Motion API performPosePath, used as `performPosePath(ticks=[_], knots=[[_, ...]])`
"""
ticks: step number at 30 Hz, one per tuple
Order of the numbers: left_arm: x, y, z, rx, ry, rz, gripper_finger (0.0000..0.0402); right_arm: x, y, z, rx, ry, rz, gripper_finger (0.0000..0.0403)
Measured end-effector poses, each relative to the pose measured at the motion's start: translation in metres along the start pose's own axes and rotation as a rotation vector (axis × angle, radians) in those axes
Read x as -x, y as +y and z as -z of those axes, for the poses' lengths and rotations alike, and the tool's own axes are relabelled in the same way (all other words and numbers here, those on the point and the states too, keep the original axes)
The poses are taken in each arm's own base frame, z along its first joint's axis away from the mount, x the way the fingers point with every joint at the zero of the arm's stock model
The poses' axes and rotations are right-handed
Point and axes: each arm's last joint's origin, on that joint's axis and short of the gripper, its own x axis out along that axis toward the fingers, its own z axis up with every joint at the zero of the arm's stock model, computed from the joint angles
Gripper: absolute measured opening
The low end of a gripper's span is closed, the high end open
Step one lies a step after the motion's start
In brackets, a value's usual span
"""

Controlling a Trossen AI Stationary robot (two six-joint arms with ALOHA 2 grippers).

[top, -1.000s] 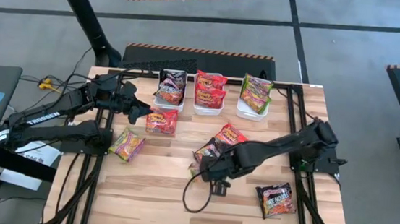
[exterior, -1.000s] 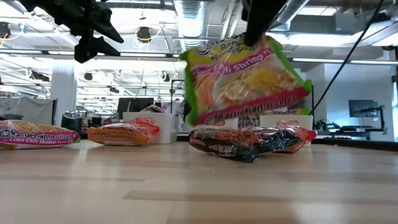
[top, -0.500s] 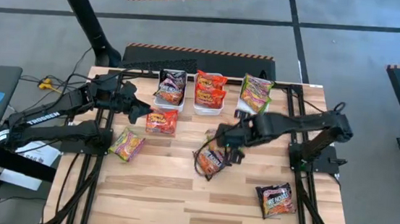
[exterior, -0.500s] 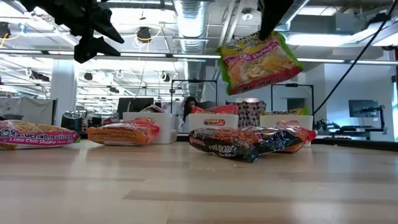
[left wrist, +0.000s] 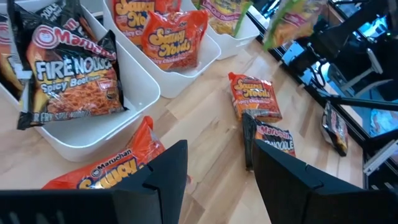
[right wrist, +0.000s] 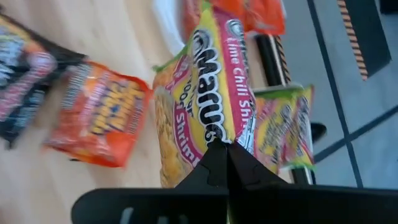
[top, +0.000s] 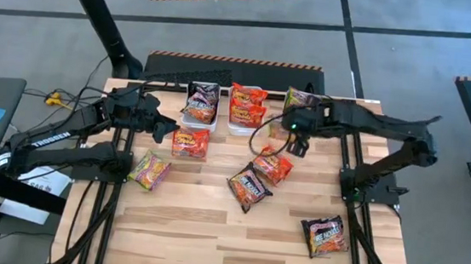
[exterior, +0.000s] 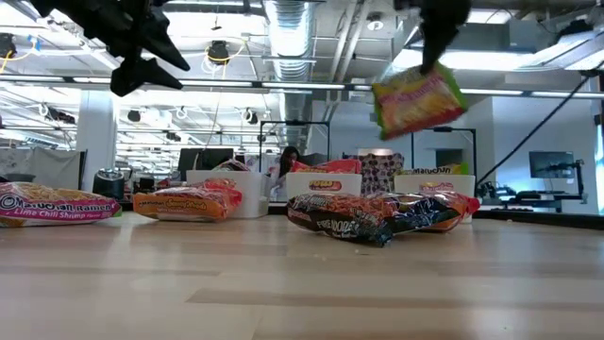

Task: Sort Maruchan noodles
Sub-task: Put the green noodle pack into the right white bin

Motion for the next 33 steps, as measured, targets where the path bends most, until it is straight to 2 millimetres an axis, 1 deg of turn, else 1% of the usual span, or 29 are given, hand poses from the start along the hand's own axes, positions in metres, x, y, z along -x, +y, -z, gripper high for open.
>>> performPosePath(ticks=[4,8,15,19,23,28,33], knots=[[0.0,0.001,0.0,0.0,-0.014,-0.022,0.0167,-0.01,-0.02,0.019,-0.059,-0.022,0.033,0.0003],[0.0,0.001,-0.001,0.0,-0.026,-0.04,0.0167,-0.022,-0.036,0.033,-0.097,-0.033,0.07,0.0003],[0.0,0.002,-0.001,-0.004,-0.041,-0.063,0.0167,-0.053,-0.06,0.05,-0.145,0.05,0.105,0.0003],[0.0,0.002,-0.002,-0.029,-0.054,-0.088,0.0167,-0.067,-0.07,0.051,-0.181,0.008,0.106,0.0003],[0.0,0.003,-0.002,-0.033,-0.071,-0.119,0.0167,-0.076,-0.077,0.052,-0.217,0.003,0.08,0.0003],[0.0,0.004,-0.003,-0.032,-0.082,-0.138,0.0167,-0.09,-0.079,0.049,-0.195,0.047,0.072,0.0003],[0.0,0.004,-0.003,-0.031,-0.087,-0.147,0.0167,-0.113,-0.076,0.043,-0.177,0.104,0.057,0.0002]])
